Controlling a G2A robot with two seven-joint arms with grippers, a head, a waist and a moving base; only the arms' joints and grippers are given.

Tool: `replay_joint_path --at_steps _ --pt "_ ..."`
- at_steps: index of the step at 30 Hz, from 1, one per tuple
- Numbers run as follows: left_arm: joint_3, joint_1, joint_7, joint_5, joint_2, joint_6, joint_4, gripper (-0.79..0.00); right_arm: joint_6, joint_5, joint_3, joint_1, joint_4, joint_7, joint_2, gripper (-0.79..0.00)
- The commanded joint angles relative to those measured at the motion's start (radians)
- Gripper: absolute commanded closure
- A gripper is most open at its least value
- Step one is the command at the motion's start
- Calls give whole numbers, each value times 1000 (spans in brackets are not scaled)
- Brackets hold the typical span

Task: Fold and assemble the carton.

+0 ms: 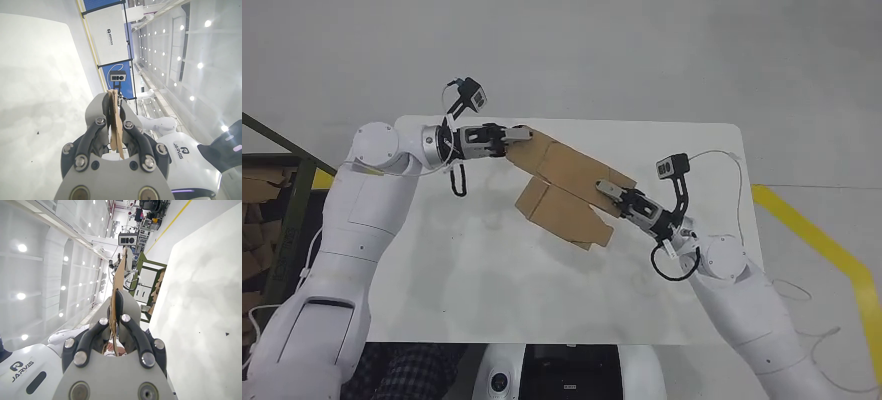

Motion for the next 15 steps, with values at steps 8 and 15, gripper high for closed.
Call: replay_joint_path --at_steps 8,15 --pt "-49 39 33 50 19 2 -64 -785 115 -117 102 -47 -87 -120 15 0" --pt "-2 69 43 37 11 46 -121 -785 220 -172 139 -87 -198 -261 15 0"
